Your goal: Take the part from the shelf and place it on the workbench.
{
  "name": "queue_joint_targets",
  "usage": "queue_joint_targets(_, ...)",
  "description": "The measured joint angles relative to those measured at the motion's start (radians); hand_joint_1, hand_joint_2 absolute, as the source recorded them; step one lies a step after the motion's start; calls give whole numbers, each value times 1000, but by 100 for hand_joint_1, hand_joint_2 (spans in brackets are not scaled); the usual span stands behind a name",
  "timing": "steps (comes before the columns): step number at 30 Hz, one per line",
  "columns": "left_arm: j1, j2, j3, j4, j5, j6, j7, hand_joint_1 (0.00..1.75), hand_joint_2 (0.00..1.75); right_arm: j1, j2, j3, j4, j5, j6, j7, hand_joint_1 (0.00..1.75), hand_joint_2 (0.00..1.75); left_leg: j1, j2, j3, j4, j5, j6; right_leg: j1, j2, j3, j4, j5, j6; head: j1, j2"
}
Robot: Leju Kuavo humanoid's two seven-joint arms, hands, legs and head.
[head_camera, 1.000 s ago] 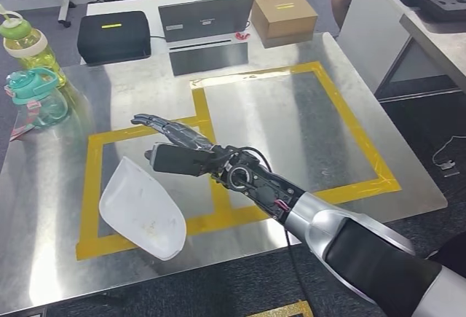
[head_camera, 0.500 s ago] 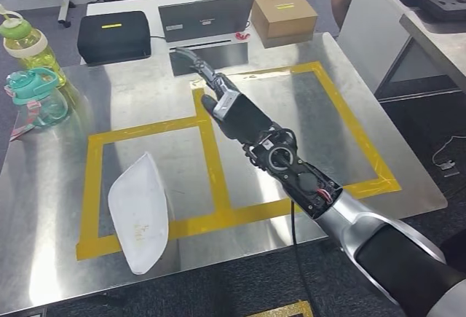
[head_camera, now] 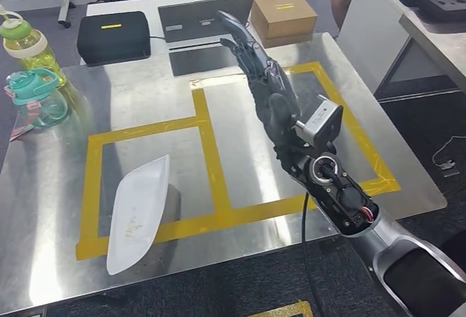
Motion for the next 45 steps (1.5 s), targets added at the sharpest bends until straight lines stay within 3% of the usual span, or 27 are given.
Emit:
queue_joint_targets(14,0,-3,0,0,-6,4,21,0,0,114,-7,1,-149,-29,51,-113,0,0,0,0,0,0,0,0,0,0,1,0,0,0,0,0)
queue_joint_targets(33,1,-5,0,0,-11,6,36,0,0,144,-7,11,-218,1,40,-97,0,0,0,0,0,0,0,0,0,0,1,0,0,0,0,0)
queue_joint_targets(45,2,-8,0,0,2,-7,97,0,0,148,-7,17,-231,-1,44,-97,0,0,0,0,0,0,0,0,0,0,1,0,0,0,0,0)
